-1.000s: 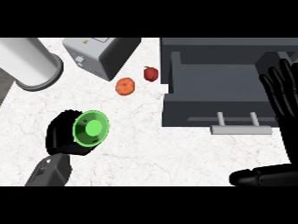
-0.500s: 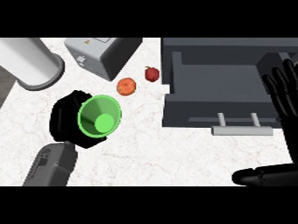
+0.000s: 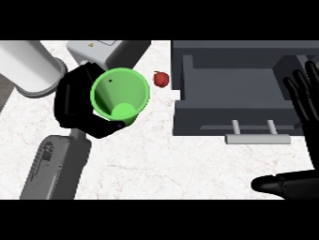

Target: Pick up the cup, place it into the drawer and close the drawer

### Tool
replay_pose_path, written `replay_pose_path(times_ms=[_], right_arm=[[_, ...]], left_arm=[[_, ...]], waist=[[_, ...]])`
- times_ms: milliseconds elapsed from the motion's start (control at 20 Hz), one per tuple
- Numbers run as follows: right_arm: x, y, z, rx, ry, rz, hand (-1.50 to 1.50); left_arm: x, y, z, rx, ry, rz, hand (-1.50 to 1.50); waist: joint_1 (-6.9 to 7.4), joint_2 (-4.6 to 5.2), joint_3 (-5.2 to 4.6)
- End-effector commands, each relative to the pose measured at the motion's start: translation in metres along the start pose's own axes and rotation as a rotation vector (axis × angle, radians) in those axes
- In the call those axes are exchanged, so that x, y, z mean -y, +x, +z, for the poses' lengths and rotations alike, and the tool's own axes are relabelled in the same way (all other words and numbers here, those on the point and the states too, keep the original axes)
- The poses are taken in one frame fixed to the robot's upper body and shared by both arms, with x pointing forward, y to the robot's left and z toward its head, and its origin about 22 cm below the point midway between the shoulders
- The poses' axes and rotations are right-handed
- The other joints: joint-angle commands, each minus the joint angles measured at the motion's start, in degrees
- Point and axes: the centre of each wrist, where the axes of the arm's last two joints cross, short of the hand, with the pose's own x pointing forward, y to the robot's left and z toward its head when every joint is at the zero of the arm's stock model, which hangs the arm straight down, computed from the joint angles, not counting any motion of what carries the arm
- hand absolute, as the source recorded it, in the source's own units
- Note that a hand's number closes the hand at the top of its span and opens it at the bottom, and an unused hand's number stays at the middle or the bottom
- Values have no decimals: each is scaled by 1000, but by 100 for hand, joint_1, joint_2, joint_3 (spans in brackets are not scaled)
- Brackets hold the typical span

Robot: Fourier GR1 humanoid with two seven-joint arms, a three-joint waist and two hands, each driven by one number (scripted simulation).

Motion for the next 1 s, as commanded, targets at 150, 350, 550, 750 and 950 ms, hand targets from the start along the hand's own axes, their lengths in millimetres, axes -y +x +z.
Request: replay_pose_path(times_ms=[150, 350, 550, 750, 950], right_arm=[[18, -2, -2, 10, 1, 14, -150], [0, -3, 19, 12, -16, -10, -150], [-2, -3, 16, -7, -13, 2, -150], [7, -14, -4, -2, -11, 4, -150], [2, -10, 2, 4, 14, 0, -150]], left_arm=[[51, 35, -53, 25, -21, -33, 150], [70, 51, -87, 18, -39, -74, 150], [97, 43, -93, -8, -51, -97, 150], [106, 34, -121, -49, -65, -127, 150], [131, 24, -120, -64, -88, -162, 150]], waist=[[-30, 10, 0], [-69, 6, 0], [-72, 9, -1], [-79, 30, -1], [-104, 24, -1]])
